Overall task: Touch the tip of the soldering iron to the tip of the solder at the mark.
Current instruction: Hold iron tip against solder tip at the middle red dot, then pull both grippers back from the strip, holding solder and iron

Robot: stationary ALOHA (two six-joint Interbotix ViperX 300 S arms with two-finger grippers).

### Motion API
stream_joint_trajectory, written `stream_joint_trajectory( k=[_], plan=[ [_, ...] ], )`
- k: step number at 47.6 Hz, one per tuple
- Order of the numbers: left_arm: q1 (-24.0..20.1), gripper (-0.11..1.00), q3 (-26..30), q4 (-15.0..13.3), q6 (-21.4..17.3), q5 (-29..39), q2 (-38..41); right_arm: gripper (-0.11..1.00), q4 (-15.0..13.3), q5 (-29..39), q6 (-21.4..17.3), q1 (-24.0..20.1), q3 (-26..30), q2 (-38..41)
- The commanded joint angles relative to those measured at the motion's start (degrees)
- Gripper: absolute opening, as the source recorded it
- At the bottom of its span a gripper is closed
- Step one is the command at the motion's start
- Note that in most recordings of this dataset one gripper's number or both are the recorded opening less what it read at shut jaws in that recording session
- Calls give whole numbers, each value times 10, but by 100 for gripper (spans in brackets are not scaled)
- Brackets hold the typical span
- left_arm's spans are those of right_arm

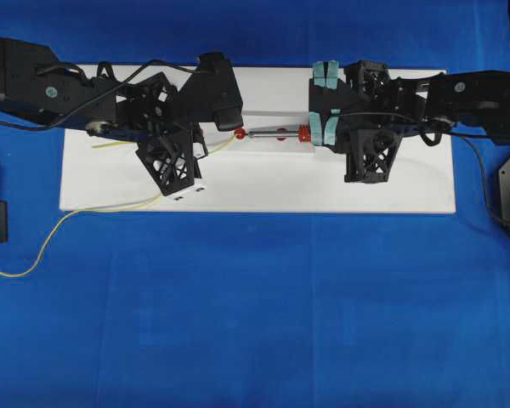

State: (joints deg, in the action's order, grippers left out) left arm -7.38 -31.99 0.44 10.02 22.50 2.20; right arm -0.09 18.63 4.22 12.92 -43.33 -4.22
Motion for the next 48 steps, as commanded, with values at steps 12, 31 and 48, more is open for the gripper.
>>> stream_joint_trajectory(
  k=[12, 31, 48],
  plan=[
    [1, 2, 12, 1, -1, -2, -7, 6, -1, -4, 1, 1, 14, -5],
    [1, 2, 5, 1, -1, -2, -27, 6, -1, -4, 1, 1, 14, -5],
    [12, 2, -50, 1, 10, 25, -149, 6, -2, -5, 3, 2, 15, -5]
  ],
)
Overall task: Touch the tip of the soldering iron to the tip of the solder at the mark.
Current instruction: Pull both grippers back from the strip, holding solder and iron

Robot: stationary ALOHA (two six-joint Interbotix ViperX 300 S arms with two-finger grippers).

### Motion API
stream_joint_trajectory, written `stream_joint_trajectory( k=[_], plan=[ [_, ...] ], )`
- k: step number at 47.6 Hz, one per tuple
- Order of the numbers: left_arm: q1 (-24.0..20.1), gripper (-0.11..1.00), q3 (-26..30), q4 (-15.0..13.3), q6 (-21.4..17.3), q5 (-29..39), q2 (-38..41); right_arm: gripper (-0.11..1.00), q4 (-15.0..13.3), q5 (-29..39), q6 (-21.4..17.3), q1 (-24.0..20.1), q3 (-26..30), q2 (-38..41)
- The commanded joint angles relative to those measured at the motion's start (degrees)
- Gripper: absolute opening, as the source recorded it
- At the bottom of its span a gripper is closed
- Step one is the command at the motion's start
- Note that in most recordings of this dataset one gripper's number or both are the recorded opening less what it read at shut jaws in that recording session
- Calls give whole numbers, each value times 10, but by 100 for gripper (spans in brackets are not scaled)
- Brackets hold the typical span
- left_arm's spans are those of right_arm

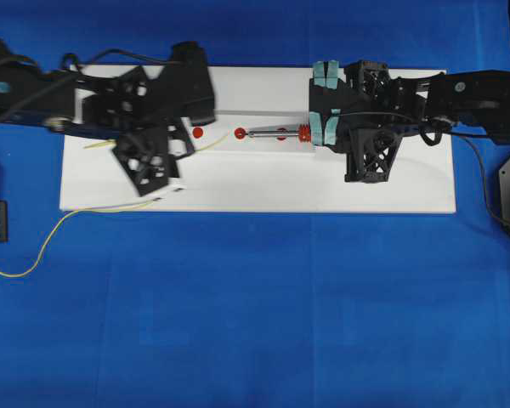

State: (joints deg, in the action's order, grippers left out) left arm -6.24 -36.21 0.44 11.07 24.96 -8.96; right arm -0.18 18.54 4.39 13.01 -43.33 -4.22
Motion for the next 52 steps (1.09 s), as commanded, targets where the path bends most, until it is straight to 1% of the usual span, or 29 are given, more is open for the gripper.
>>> stream_joint_trajectory(
  k=[1, 11, 17, 23, 29, 33, 37, 47, 52],
  plan=[
    [1, 2, -13, 1, 0, 1, -44, 6, -1, -4, 1, 1, 15, -6],
    [-7, 2, -69, 1, 7, -3, -120, 6, -1, -11, 1, 1, 15, -5],
    [-18, 2, -93, 1, 20, -15, -143, 6, -1, -13, 1, 1, 17, -6],
    [-18, 2, -100, 1, 21, -26, -152, 6, -1, -9, 1, 2, 18, -15],
    [-18, 2, -99, 1, 20, -26, -149, 6, -2, -2, 1, 6, 9, -64],
    [-19, 2, -100, 1, 20, -26, -151, 6, -6, 10, 1, 11, -8, -113],
    [-18, 2, -101, 1, 21, -26, -152, 6, -11, 22, 1, 17, -29, -160],
    [-18, 2, -101, 1, 23, -26, -151, 6, -12, 43, -7, 33, -98, -274],
    [-18, 2, -97, 1, 23, -26, -146, 6, -12, 44, -15, 36, -116, -304]
  ],
)
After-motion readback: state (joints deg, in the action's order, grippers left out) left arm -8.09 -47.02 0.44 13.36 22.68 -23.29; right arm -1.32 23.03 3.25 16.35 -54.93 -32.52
